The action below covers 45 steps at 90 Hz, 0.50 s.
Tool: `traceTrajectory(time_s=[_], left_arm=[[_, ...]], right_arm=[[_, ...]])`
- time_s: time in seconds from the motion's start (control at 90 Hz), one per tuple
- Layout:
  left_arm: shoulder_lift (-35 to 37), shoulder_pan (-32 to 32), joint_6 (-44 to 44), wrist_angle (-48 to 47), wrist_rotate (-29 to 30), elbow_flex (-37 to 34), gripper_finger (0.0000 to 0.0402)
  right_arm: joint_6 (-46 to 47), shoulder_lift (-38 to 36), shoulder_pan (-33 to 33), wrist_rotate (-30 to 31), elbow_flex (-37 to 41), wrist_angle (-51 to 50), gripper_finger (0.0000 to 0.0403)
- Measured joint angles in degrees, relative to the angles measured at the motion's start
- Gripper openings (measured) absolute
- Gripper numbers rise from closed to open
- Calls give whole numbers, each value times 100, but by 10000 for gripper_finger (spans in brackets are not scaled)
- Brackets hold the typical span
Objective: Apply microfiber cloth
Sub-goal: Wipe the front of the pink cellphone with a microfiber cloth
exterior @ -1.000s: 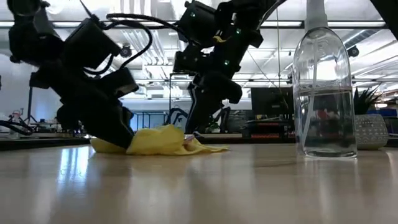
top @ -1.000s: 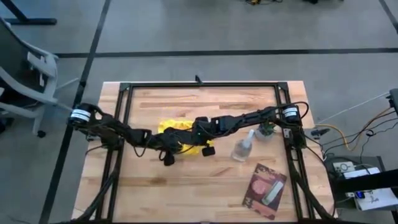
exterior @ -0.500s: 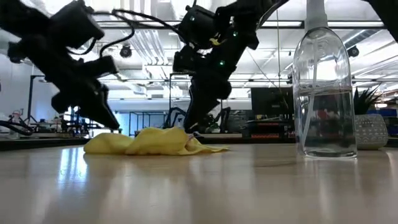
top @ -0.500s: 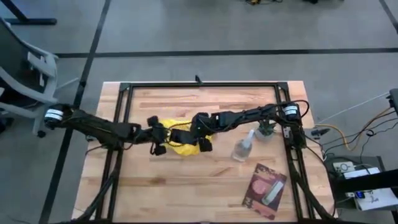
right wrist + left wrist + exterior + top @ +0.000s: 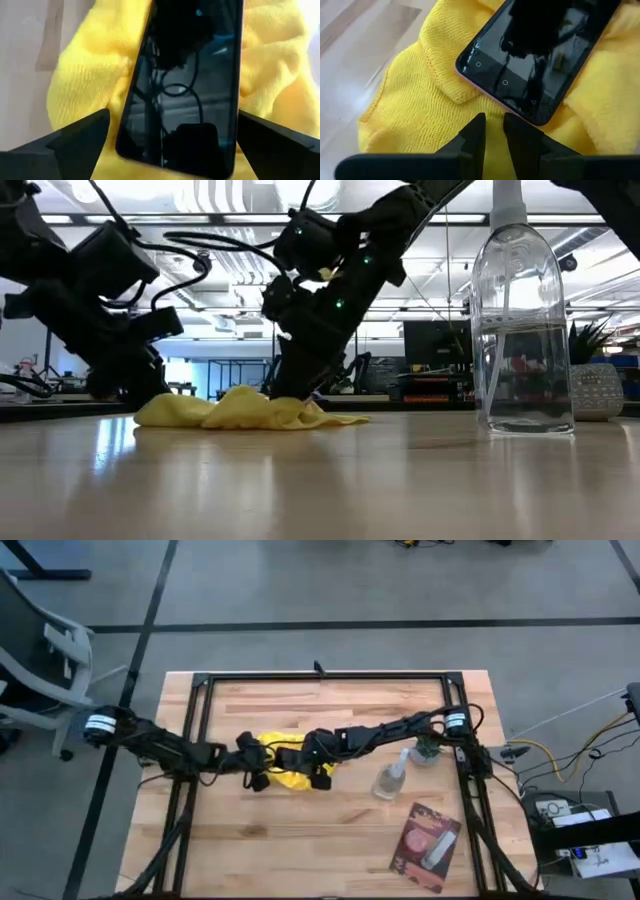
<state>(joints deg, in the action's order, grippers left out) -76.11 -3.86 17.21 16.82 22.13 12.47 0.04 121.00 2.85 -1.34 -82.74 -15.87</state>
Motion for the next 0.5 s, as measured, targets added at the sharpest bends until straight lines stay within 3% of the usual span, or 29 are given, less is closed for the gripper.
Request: traceTrajectory(time_s=[0.156,0.5], left_arm=[[-308,0,-9,452,0,0,59],[-351,0,-18,575,-40,0,59]], right_arm=[[-351,60,-25,486,0,29,388],[-691,161,-30,837,-7,37,376]])
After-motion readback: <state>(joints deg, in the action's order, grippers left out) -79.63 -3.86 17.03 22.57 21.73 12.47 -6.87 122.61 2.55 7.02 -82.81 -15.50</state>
